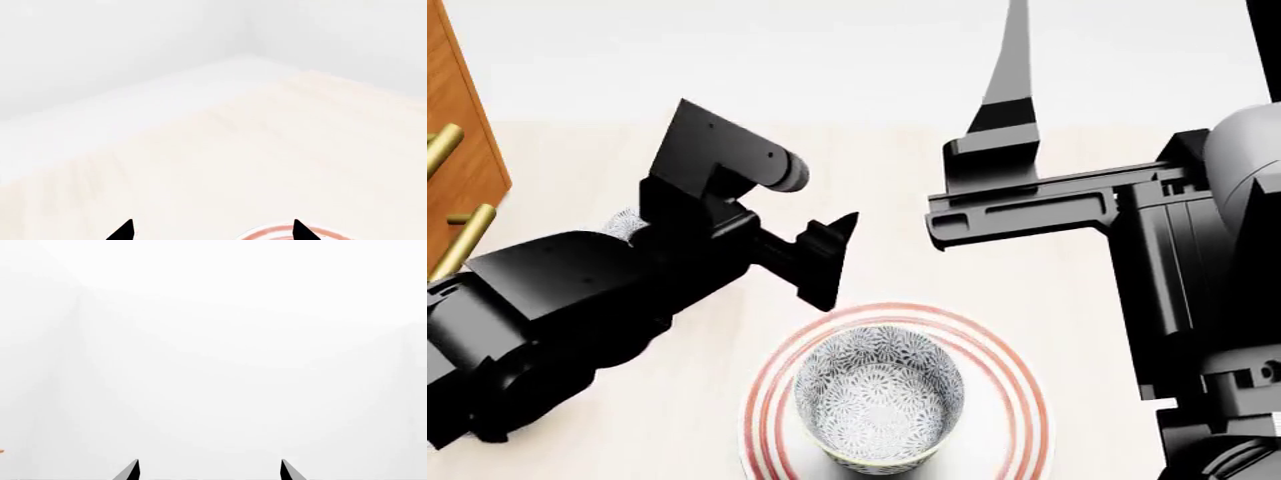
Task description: Put the bowl at the front on the plate.
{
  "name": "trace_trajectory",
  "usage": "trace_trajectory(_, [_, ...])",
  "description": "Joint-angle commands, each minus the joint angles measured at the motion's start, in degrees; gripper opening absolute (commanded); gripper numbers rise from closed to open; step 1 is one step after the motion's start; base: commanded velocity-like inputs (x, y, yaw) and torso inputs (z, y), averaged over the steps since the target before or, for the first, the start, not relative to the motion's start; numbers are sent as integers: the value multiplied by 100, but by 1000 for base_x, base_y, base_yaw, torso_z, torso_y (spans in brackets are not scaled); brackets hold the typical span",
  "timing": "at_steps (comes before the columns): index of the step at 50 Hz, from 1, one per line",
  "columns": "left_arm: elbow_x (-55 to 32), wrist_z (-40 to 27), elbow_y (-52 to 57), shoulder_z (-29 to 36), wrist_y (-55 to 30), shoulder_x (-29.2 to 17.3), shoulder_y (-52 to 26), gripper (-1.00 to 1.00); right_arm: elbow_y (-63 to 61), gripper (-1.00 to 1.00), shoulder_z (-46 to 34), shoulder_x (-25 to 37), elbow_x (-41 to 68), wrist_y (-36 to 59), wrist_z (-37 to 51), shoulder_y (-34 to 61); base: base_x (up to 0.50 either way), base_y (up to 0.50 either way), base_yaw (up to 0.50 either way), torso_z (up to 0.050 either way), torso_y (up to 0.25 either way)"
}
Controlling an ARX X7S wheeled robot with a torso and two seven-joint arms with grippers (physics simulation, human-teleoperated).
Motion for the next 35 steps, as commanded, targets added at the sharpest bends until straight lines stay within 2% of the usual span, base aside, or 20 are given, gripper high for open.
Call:
trace_trajectory(1, [-72, -410, 926, -171, 213, -500, 90, 100, -63, 100, -38, -7, -35, -56, 36, -116, 0, 0, 0, 0, 0])
trace_trajectory(14, [111, -885, 1456, -295, 628, -842, 271, 100, -82, 100, -53, -15, -62, -142, 46, -212, 0, 0, 0, 0, 0])
trace_trajectory(19, [175, -1258, 1841, -382, 799, -1057, 332, 100, -8, 100, -114, -44, -107, -212, -8, -183, 0, 0, 0, 0, 0])
trace_trajectory(35, [383, -1636, 2649, -438, 1131, -1492, 550, 100, 49, 100, -180, -35, -175, -265, -4, -247, 0, 0, 0, 0, 0])
